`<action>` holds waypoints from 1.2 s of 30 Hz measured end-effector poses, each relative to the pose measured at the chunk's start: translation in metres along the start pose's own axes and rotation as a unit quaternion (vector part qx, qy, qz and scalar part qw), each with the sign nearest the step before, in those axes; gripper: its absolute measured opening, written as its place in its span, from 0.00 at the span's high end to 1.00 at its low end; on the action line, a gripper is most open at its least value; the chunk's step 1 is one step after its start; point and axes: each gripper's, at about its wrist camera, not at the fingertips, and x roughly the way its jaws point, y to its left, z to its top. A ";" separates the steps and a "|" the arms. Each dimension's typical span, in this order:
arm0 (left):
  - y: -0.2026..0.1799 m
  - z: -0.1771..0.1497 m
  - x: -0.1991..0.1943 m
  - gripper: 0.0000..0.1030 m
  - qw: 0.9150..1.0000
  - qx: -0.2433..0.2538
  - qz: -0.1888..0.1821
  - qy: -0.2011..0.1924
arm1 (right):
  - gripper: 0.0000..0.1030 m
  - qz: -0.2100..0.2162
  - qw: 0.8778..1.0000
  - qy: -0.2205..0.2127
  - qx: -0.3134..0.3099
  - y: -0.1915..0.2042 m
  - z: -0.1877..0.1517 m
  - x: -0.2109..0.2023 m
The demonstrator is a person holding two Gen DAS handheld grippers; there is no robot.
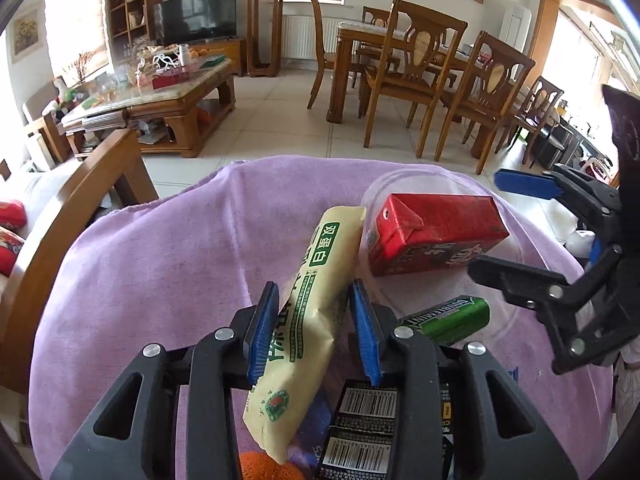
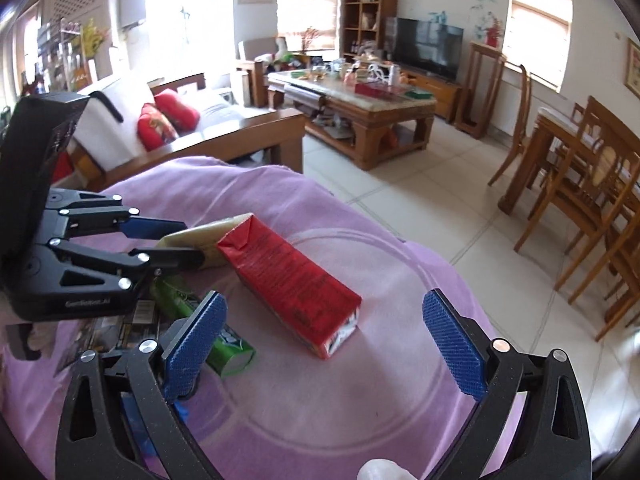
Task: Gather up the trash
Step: 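Grasp the cream snack stick with the left gripper while the right grasps the red carton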
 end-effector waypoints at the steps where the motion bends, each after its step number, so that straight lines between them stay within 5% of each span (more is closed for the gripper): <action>1: 0.000 0.000 -0.001 0.67 1.000 0.000 -0.001 0.001 | 0.14 0.003 1.000 0.002 0.000 0.000 0.002 0.003; 5: -0.002 0.000 -0.002 0.71 1.000 0.009 0.000 -0.001 | 0.47 0.014 1.000 0.017 0.000 0.004 0.002 0.016; 12: -0.001 0.002 -0.004 0.81 1.000 0.000 -0.006 -0.015 | 0.65 0.027 0.999 0.016 0.014 0.008 -0.005 0.012; 24: -0.025 0.001 -0.061 0.83 0.993 -0.017 -0.040 -0.111 | 0.67 0.040 0.992 -0.067 0.098 0.007 -0.038 -0.096; 36: -0.149 -0.022 -0.114 0.83 0.982 0.065 -0.088 -0.152 | 0.67 0.003 0.967 -0.157 0.201 -0.061 -0.153 -0.250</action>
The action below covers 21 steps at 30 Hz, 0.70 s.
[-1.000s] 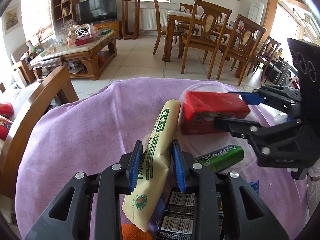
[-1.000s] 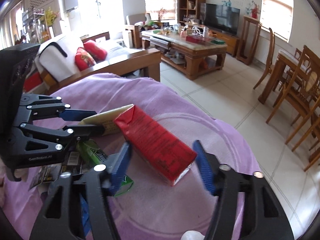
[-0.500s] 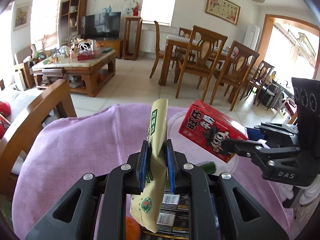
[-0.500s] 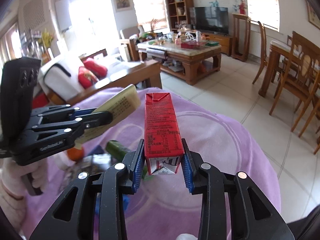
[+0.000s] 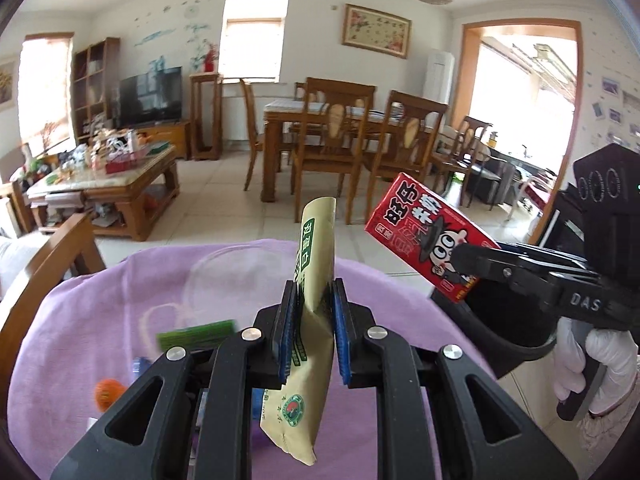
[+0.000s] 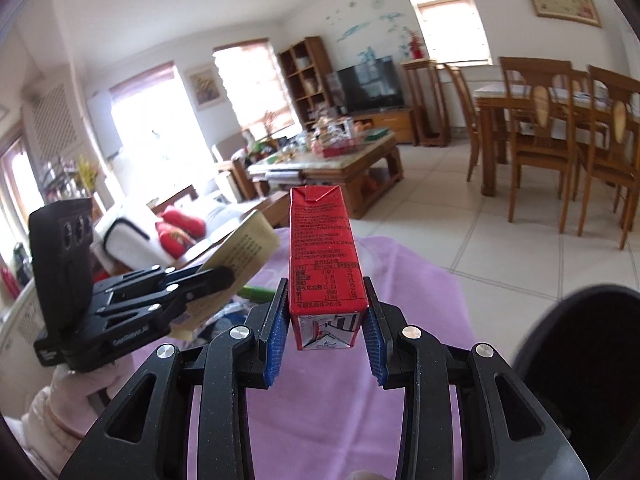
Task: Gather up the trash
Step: 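Grasp the cream snack stick with the left gripper while the right grasps the red carton, then carry the snack stick and red carton over the black bin and open both grippers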
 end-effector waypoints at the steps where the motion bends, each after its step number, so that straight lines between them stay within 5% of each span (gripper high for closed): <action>1: -0.011 -0.001 0.000 0.83 1.000 0.006 -0.006 -0.002 | 0.67 -0.005 1.000 -0.003 0.007 -0.010 -0.004 -0.011; 11: -0.125 0.000 0.036 0.83 0.996 0.043 -0.081 0.007 | 0.67 -0.064 0.994 -0.033 0.085 -0.124 -0.056 -0.122; 21: -0.201 -0.020 0.093 0.82 0.989 0.058 -0.127 0.044 | 0.67 -0.117 0.985 -0.031 0.123 -0.192 -0.109 -0.164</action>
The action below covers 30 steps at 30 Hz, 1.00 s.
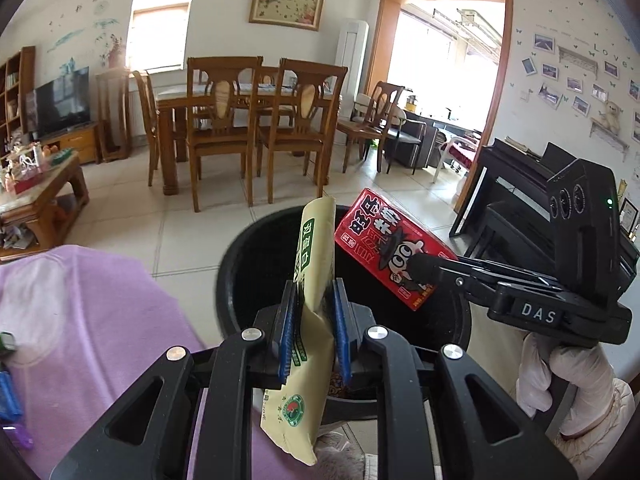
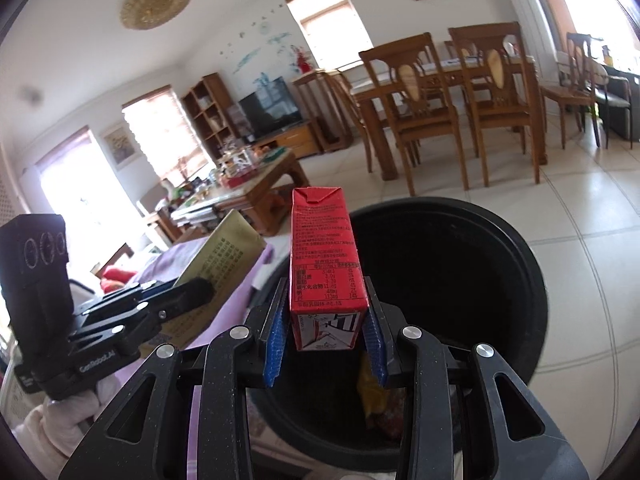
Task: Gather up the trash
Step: 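Carry the snack stick and red carton over the black bin and open both grippers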
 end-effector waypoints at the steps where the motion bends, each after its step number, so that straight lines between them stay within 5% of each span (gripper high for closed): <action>1: -0.001 -0.001 0.008 0.82 1.000 -0.002 -0.001 0.007 | 0.67 -0.008 1.000 0.001 -0.001 -0.006 -0.003 -0.001; 11: 0.001 -0.009 0.044 0.82 0.999 -0.026 0.002 0.045 | 0.67 -0.022 1.000 0.015 0.013 -0.016 -0.022 0.019; 30: -0.006 -0.015 0.039 0.75 0.998 -0.008 0.013 0.056 | 0.61 -0.028 0.999 0.025 0.021 -0.003 -0.008 0.034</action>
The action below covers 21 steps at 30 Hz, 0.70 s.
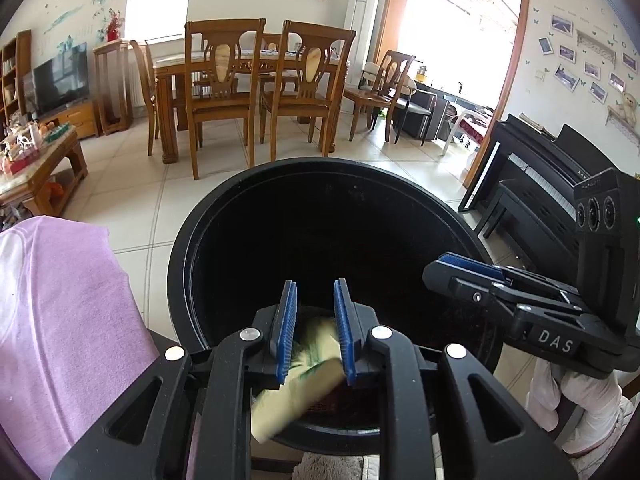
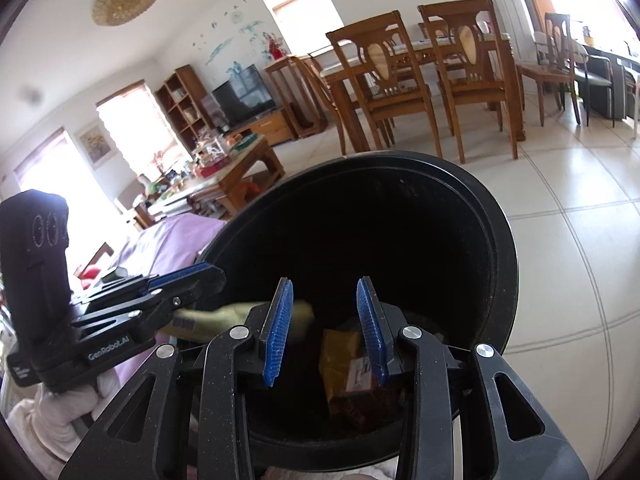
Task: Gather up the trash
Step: 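Carry the snack stick and red carton over the black bin and open both grippers, then move both tools back to the table toward the orange and green can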
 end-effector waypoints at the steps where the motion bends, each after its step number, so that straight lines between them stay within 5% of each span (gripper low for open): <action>1: 0.000 0.000 -0.001 0.69 1.000 0.000 0.002 0.000 | 0.57 -0.001 1.000 -0.002 0.001 0.001 0.001 -0.001; 3: 0.000 0.000 -0.007 0.32 1.000 -0.002 0.012 -0.009 | 0.47 0.000 1.000 -0.005 0.004 0.001 0.003 -0.002; 4: 0.000 0.000 -0.011 0.29 1.000 -0.002 0.019 -0.019 | 0.47 -0.001 1.000 -0.007 0.004 0.001 0.003 -0.003; 8: 0.001 0.001 -0.028 0.28 0.999 0.008 0.025 -0.039 | 0.37 -0.005 1.000 -0.018 0.004 0.008 0.007 -0.007; 15: 0.011 -0.008 -0.062 0.12 0.996 0.018 0.052 -0.064 | 0.20 -0.001 1.000 -0.025 -0.005 0.034 0.009 -0.008; 21: 0.042 -0.019 -0.100 0.11 0.994 -0.004 0.075 -0.085 | 0.20 0.017 0.999 -0.015 -0.032 0.081 0.012 0.007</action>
